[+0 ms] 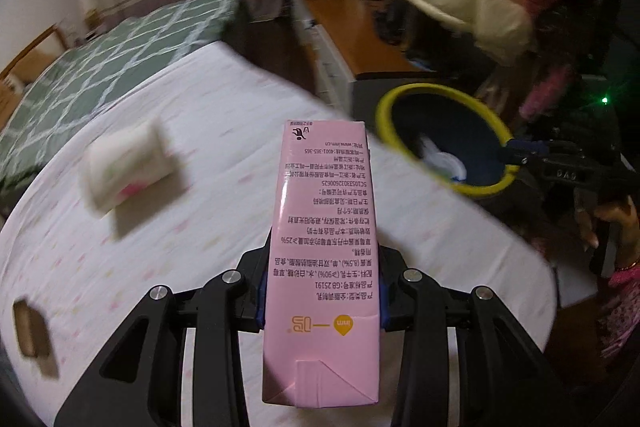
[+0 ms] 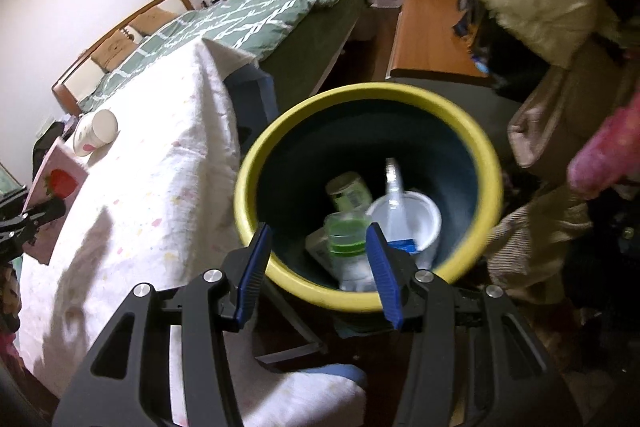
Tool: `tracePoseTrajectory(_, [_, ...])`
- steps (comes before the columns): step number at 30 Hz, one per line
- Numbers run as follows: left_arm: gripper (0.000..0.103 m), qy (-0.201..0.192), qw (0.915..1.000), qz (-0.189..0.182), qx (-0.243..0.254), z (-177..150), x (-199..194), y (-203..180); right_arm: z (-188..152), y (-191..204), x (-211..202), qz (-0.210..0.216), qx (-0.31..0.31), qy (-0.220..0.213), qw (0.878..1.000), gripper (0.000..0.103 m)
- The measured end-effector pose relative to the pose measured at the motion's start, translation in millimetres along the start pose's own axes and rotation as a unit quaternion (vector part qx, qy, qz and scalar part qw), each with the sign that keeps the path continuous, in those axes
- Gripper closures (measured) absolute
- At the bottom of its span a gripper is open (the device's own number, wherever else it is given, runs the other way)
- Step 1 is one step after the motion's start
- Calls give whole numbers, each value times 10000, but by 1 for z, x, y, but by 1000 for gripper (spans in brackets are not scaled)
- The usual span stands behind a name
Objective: Collect trash
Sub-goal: 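Carry the milk carton over the bin and open the left gripper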
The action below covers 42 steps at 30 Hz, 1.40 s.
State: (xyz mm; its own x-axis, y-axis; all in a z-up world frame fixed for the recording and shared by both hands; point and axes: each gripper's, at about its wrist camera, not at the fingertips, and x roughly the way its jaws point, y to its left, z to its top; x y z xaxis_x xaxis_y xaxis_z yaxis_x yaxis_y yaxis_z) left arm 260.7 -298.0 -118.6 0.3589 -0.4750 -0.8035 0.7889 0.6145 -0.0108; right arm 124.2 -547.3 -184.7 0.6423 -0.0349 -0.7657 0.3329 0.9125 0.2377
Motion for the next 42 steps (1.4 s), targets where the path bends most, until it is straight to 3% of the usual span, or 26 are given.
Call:
tracePoseTrajectory(11, [65,106,9950,-743,665,79,69,-103,-18,-58,-42,-368,349,-224,9985,56])
tracePoseTrajectory(21, [64,152,9933,-877,734,122,129,-157,-31,-82,-47,-463,592,-126,9971,56])
tracePoseTrajectory(23, [52,133,9940,-846,687,126,136,-159,-32,-83,-48,-454,607,-122,9970,56])
tracePoseTrajectory(24, [28,89,9947,-799,637,126,135,-158,-32,-83,-48,-444,607,-122,9971,56])
tracePoseTrajectory(25, [21,-22,9956,-749,564,126,132,-155,-33,-82,-48,-434,603,-121,9972,56])
tracePoseTrajectory(33, [17,-404,9957,-776,312,109,78,-126,-32,-71,-43,-360,513,-69,9980,56])
tracePoseTrajectory(37, [15,-652,9953,-708,76,83,37,-99,-31,-59,-36,-296,416,4,9987,56])
tracePoseTrajectory(42, [11,-942,9944,-339,-323,33,-17,-49,-27,-35,-27,-212,196,80,9996,56])
